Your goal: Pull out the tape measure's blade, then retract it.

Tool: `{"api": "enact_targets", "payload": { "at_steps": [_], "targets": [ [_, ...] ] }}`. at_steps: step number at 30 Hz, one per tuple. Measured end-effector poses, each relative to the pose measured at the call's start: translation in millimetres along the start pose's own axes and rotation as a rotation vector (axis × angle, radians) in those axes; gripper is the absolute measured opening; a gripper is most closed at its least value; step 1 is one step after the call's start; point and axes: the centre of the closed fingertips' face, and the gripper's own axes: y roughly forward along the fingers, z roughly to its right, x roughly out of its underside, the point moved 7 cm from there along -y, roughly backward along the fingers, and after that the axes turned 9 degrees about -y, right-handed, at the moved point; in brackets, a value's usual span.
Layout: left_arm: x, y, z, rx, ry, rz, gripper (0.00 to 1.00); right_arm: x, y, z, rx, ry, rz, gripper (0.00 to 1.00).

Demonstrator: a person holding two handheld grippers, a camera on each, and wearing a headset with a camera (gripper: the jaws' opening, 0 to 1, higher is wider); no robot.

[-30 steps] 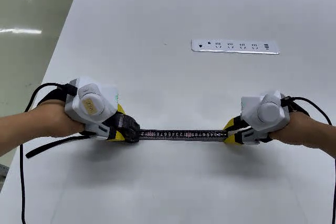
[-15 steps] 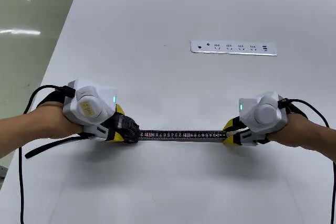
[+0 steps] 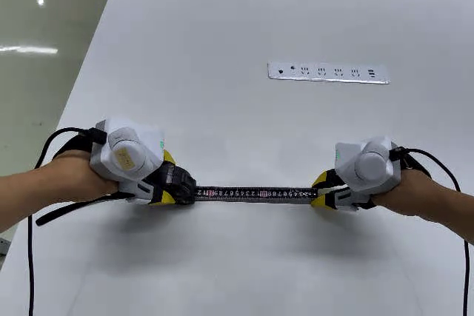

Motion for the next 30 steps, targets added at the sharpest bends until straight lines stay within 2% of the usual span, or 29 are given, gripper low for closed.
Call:
{"api": "enact_targets", "payload": {
  "at_steps": [9, 18, 30],
  "targets": [
    [3.8, -4.5, -0.8, -0.033, -0.051, 0.010, 0.45, -1.9, 1.5, -3.1, 0.020, 0.052, 0.008, 0.22],
    [8.3, -11.0, 0.4, -0.075, -0.141, 0.037, 0.51, -0.2, -0.4, -7.5, 0.062, 0.124, 0.009, 0.28],
    [9.6, -12.2, 2.8, -0.091, -0.188, 0.047, 0.62, 0.9, -2.7, -8.9, 0.076, 0.160, 0.018, 0.37]
  ]
}}
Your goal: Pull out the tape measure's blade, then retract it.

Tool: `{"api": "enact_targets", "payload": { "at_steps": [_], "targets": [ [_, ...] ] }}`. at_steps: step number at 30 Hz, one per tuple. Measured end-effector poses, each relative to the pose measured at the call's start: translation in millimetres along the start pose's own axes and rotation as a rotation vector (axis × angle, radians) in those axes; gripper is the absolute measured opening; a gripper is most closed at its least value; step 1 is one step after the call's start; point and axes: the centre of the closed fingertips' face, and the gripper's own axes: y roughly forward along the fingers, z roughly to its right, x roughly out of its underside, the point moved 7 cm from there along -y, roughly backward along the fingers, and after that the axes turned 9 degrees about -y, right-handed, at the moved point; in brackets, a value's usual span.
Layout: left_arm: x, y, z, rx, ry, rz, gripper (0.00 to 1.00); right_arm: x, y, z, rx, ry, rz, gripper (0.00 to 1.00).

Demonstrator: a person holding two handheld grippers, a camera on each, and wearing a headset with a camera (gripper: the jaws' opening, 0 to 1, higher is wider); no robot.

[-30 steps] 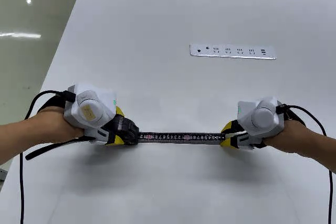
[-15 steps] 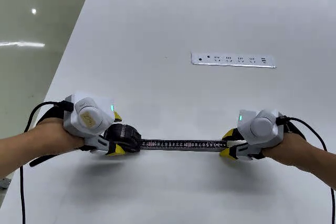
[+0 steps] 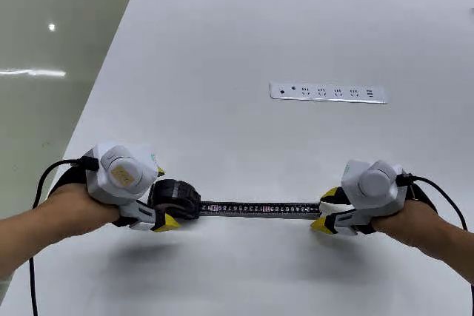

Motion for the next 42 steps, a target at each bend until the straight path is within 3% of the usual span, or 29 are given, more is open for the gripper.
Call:
{"api": "enact_targets", "payload": {
  "at_steps": [3, 5, 14, 30, 42],
  "targets": [
    [2.7, -2.6, 3.0, -0.016, -0.039, 0.003, 0.64, 1.1, -2.6, -1.3, 0.015, 0.041, 0.007, 0.41],
    [8.3, -15.0, 10.8, -0.074, -0.144, 0.035, 0.64, 2.5, -11.1, -7.6, 0.062, 0.140, 0.015, 0.43],
    [14.5, -25.5, 18.8, -0.129, -0.264, 0.067, 0.70, -1.8, -21.1, -17.7, 0.094, 0.214, 0.044, 0.48],
    [22.3, -35.2, 31.5, -0.203, -0.425, 0.130, 0.76, -6.9, -39.0, -34.6, 0.147, 0.323, 0.100, 0.54],
    [20.4, -45.6, 46.5, -0.245, -0.501, 0.171, 0.78, -9.6, -47.8, -52.1, 0.168, 0.365, 0.125, 0.60]
  ]
}}
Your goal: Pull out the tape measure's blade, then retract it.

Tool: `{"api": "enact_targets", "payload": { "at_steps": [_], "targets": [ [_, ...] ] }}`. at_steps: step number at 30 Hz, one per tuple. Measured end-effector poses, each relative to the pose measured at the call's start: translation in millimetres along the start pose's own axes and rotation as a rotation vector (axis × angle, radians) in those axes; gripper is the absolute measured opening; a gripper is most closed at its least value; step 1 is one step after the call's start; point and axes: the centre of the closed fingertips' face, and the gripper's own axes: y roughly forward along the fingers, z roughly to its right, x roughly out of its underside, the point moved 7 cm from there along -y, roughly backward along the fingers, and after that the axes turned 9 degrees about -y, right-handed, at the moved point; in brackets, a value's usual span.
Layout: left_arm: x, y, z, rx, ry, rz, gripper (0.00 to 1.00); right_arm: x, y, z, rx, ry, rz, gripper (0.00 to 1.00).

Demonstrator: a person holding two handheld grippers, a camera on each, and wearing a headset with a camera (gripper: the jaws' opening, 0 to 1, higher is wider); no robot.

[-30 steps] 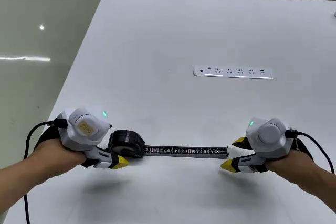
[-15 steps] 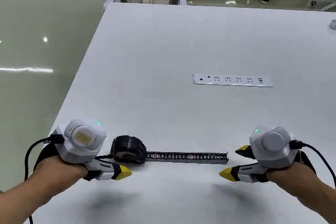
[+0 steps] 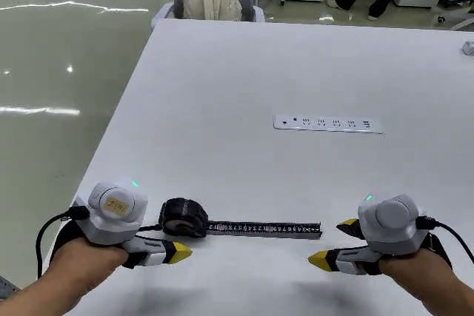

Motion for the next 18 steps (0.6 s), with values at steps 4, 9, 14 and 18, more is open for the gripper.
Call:
{"api": "enact_targets", "payload": {
  "at_steps": [4, 9, 14, 18],
  "targets": [
    [3.7, -4.9, 3.4, -0.010, -0.018, 0.007, 0.78, 0.0, -2.9, -3.4, 0.003, 0.005, 0.004, 0.62],
    [9.4, -12.4, 4.4, -0.023, -0.053, 0.016, 0.78, -0.9, -7.1, -8.4, 0.007, 0.017, 0.015, 0.63],
    [10.4, -14.0, 4.6, -0.029, -0.059, 0.020, 0.78, -0.9, -8.4, -9.9, 0.007, 0.021, 0.016, 0.64],
    [15.4, -23.3, 6.8, -0.065, -0.098, 0.041, 0.80, -2.0, -18.3, -20.7, 0.022, 0.057, 0.039, 0.66]
  ]
}}
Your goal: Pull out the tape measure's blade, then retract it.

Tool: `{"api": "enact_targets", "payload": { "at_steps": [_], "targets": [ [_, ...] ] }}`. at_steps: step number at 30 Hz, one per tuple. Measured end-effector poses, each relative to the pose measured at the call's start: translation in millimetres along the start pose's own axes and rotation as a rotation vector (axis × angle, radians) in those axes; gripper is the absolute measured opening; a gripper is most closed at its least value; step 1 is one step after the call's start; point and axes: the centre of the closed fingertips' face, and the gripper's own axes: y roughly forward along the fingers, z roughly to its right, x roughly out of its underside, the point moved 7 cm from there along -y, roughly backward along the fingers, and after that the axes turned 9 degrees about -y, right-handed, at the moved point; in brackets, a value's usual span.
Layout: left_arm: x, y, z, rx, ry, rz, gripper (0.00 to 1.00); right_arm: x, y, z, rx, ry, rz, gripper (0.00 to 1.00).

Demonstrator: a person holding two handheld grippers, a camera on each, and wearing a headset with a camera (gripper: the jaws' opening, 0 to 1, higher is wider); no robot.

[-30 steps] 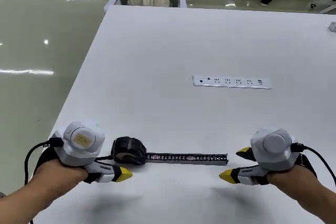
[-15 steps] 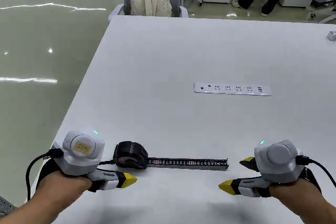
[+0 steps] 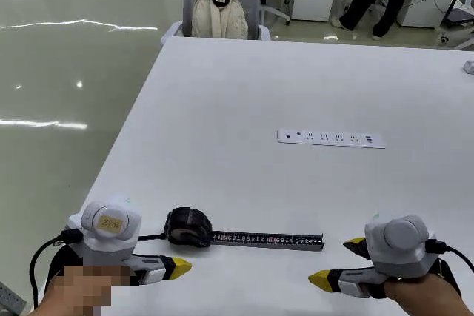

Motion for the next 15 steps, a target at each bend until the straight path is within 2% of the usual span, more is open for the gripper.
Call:
{"api": "enact_targets", "payload": {
  "at_steps": [8, 9, 15],
  "targets": [
    [3.8, -5.1, 6.4, -0.013, -0.019, 0.008, 0.81, -0.1, -5.0, -6.9, 0.009, 0.014, 0.012, 0.69],
    [4.5, -9.7, 11.3, -0.027, -0.024, 0.022, 0.82, -1.2, -10.2, -12.2, 0.012, 0.022, 0.023, 0.69],
    [4.7, -17.5, 20.2, -0.035, -0.041, 0.038, 0.84, -2.1, -18.6, -17.3, 0.024, 0.034, 0.036, 0.70]
  ]
}}
